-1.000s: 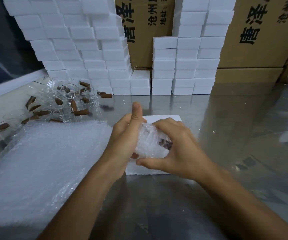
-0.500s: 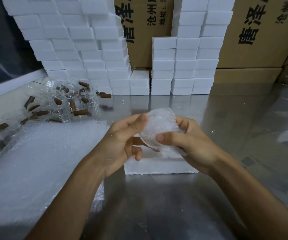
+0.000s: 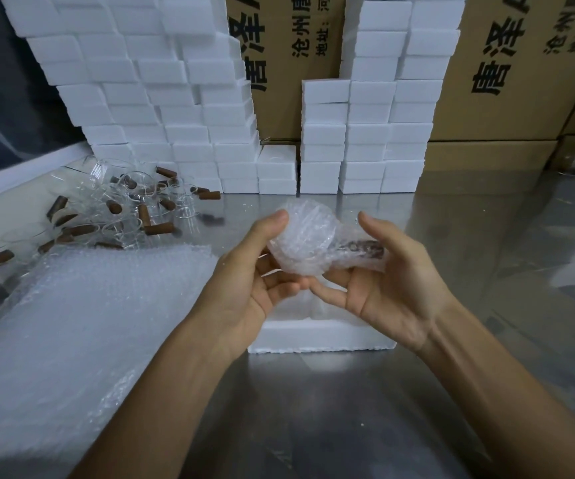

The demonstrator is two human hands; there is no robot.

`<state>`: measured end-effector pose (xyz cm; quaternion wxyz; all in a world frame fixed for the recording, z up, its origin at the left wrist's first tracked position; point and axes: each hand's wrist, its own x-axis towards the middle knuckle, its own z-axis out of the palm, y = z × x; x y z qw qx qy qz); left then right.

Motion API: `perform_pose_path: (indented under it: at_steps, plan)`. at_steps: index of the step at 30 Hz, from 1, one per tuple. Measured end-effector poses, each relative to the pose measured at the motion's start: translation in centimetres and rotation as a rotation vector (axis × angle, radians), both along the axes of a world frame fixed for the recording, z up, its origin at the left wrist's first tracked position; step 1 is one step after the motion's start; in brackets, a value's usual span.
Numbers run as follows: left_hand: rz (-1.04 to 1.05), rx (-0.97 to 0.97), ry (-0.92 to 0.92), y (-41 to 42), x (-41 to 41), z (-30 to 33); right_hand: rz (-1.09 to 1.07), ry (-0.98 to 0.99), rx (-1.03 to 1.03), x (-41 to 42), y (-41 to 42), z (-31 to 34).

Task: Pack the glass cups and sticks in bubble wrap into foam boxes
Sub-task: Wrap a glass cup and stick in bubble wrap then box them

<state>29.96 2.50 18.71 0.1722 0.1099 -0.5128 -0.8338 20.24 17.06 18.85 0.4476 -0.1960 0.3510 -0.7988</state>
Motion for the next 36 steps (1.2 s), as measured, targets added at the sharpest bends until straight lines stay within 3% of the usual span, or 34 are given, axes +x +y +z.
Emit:
perform_pose_path:
  at_steps: [13, 18, 23, 28, 32, 36]
  plan:
    - [-0.132, -0.021, 0.098, -0.8, -0.1, -0.6, -0.122, 0.052, 0.020, -0.4, -0.5, -0.9]
    - [-0.002, -0.287, 0.084, -1.6, -0.1, -1.4, -0.230, 0.228, 0.117, -1.0, -0.7, -1.3]
    - [0.182, -0.796, 0.129, -1.5, -0.1, -1.9, -0.377, 0.355, 0.166, -1.8, -0.4, -1.5]
    - [0.396, -1.171, 0.138, -1.4, -0.5, -2.8, -0.363, 0.407, 0.259, -2.2, -0.1, -1.4]
    - [0.391, -1.265, 0.093, -1.7, -0.5, -3.0, -0.405, 0.529, 0.311, -2.3, 0.2, -1.1]
    - [0.239, -1.293, -0.085, -2.0, -0.3, -3.2, -0.418, 0.615, 0.369, -1.9, -0.1, -1.7]
